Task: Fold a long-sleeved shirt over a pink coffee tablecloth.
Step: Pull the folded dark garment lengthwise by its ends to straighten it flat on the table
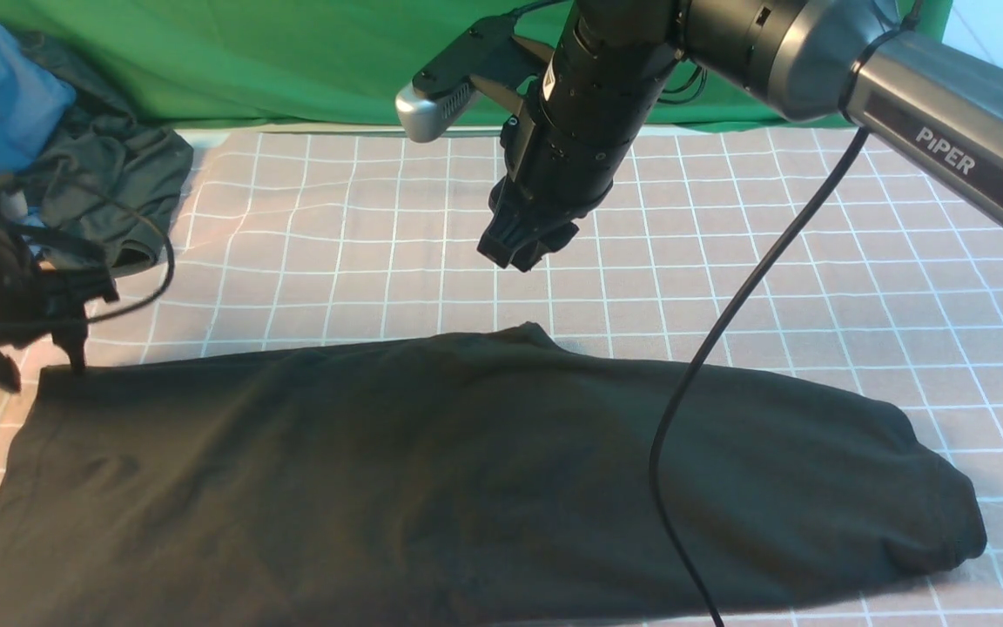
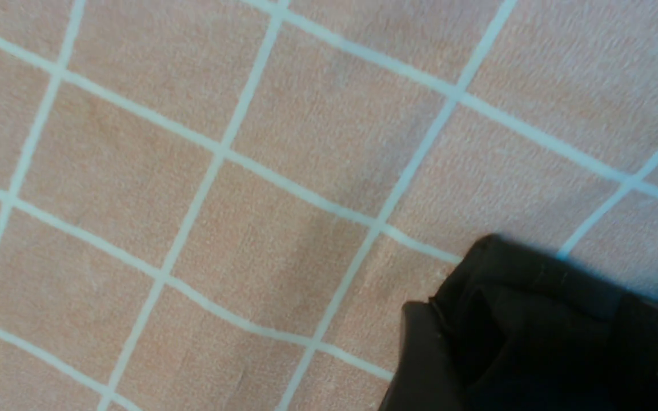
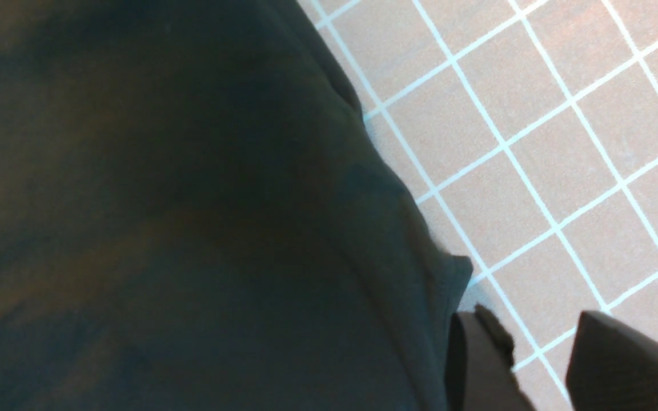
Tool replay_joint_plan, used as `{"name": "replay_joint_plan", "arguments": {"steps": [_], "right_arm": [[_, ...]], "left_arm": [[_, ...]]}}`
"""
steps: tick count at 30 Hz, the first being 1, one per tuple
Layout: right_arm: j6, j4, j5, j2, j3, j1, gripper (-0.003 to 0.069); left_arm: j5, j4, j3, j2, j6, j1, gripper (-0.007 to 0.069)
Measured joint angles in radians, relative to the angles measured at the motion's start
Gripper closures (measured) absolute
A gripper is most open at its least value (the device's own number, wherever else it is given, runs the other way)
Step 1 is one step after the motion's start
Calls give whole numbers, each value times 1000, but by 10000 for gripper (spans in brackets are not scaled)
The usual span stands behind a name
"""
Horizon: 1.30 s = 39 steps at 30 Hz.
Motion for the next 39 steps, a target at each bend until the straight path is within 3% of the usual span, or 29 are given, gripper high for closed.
{"name": "replay_joint_plan", "arguments": {"steps": [4, 8, 12, 28, 33, 36, 39], "right_arm": [[0, 0, 0, 0, 0, 0, 389], [0, 0, 0, 0, 0, 0, 389], [0, 0, 0, 0, 0, 0, 389], [0, 0, -6, 0, 0, 0, 389], [10, -80, -1, 0, 0, 0, 389], [47, -130, 0, -12, 1, -12, 389], [87, -138, 0, -52, 1, -47, 389]], "left_arm": [[13, -2, 1, 26, 4, 0, 256], [7, 1, 0, 26, 3, -1, 513], [10, 11, -1, 10, -7, -1, 593], [-52, 103, -20, -54, -114, -1, 593], [-87, 112, -20, -54, -123, -1, 585], [-97, 134, -21, -54, -123, -2, 522], [-74, 148, -46, -54, -123, -2, 398]]}}
